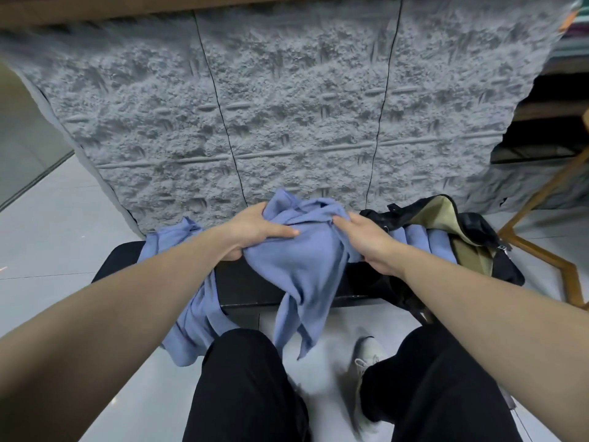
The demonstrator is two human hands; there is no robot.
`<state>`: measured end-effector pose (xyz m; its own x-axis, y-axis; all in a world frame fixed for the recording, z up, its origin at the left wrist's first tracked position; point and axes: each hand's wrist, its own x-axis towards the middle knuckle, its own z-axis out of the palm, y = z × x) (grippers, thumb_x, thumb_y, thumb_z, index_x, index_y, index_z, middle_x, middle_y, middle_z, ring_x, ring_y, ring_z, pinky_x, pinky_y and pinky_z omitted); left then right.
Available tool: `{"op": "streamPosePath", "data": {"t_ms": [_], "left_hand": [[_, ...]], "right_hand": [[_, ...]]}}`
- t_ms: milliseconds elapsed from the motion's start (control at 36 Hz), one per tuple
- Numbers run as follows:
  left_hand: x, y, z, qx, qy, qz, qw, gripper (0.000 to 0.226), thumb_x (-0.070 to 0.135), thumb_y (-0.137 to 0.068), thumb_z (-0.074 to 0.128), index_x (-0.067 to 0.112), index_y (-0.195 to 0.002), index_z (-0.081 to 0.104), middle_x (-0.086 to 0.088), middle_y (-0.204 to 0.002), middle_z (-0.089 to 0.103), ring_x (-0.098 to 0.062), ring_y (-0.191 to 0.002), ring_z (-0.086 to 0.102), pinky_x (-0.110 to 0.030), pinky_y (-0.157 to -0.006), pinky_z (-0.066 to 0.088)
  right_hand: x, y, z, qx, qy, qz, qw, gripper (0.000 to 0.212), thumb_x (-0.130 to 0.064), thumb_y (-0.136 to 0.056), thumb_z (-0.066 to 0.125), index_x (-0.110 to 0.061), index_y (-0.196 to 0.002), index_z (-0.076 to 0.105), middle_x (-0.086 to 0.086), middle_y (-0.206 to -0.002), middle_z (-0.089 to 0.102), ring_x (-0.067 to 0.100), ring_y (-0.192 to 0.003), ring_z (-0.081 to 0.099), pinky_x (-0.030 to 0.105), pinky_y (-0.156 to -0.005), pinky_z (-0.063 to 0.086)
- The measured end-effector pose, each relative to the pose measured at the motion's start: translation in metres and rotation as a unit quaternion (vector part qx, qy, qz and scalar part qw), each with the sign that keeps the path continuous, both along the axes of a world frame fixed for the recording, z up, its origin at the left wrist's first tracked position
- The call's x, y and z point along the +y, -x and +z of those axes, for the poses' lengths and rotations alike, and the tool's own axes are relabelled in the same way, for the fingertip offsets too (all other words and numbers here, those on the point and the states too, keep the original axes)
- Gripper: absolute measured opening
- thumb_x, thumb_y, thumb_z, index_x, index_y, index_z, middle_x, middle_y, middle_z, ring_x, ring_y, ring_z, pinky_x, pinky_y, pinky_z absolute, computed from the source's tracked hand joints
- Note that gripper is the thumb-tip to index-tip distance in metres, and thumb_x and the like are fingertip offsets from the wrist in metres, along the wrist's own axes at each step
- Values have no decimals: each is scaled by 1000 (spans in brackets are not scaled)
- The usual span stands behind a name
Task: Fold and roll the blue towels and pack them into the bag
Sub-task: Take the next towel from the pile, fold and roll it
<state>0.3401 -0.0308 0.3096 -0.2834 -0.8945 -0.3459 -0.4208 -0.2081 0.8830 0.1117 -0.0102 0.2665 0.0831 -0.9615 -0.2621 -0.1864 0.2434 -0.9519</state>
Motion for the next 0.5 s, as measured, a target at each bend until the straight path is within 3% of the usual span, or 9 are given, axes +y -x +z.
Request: {"op": "streamPosePath", "data": {"t_ms": [83, 139, 222, 278, 361, 444, 500], "left_hand": [[-2, -6, 13, -76, -5, -45, 996, 49, 36, -69, 87, 24, -111, 67, 5, -104, 74, -18, -95, 70, -38, -89, 56], [-2, -7, 21, -173, 16, -87, 981, 50, 43, -68, 86, 17, -107, 68, 3, -100, 71, -15, -91, 67, -31, -83, 53], [-2, -8, 30, -301, 7, -143, 943, 51, 53, -71, 80, 15, -103, 68, 7, -84, 61, -10, -76, 56, -23, -68, 43], [-5, -9, 34, -332, -35, -173, 927, 40, 57, -75, 75, 19, -86, 73, 6, -82, 66, -12, -76, 60, -24, -67, 43], [-6, -11, 37, -345, -70, -196, 915, 37, 51, -79, 72, 14, -78, 73, 2, -79, 70, -14, -72, 61, -27, -70, 45], [-11, -12, 31, -290, -79, -151, 942, 43, 47, -72, 70, 7, -88, 70, -13, -88, 69, -20, -78, 60, -35, -73, 42], [-12, -12, 24, -213, -71, -100, 969, 50, 45, -63, 69, 6, -94, 66, -20, -91, 65, -24, -81, 57, -38, -74, 39]], "right_hand": [[-1, 1, 9, 35, 5, 44, 998, 22, -37, -101, 48, -32, -115, 64, -7, -114, 70, 13, -104, 66, 36, -94, 53], [-1, -3, 19, 47, 11, 65, 997, 22, -43, -99, 52, -32, -113, 65, -8, -112, 71, 10, -100, 68, 31, -89, 55], [-2, -7, 32, 110, 11, 111, 988, 40, -63, -84, 63, -32, -109, 67, -10, -106, 72, 9, -94, 69, 27, -84, 55], [-4, -8, 38, 169, 11, 187, 968, 53, -69, -73, 70, -36, -113, 64, -14, -109, 70, 8, -101, 67, 29, -92, 53], [-7, -8, 46, 304, -16, 347, 887, 53, -59, -66, 82, -40, -110, 60, -18, -110, 66, 6, -105, 62, 32, -97, 50], [-15, -9, 44, 472, -11, 405, 783, 38, -49, -70, 78, -34, -99, 60, -10, -98, 66, 15, -95, 63, 35, -87, 54], [-23, -10, 41, 508, 11, 368, 779, 24, -39, -77, 70, -21, -90, 60, -2, -84, 64, 22, -81, 62, 32, -71, 53]]}}
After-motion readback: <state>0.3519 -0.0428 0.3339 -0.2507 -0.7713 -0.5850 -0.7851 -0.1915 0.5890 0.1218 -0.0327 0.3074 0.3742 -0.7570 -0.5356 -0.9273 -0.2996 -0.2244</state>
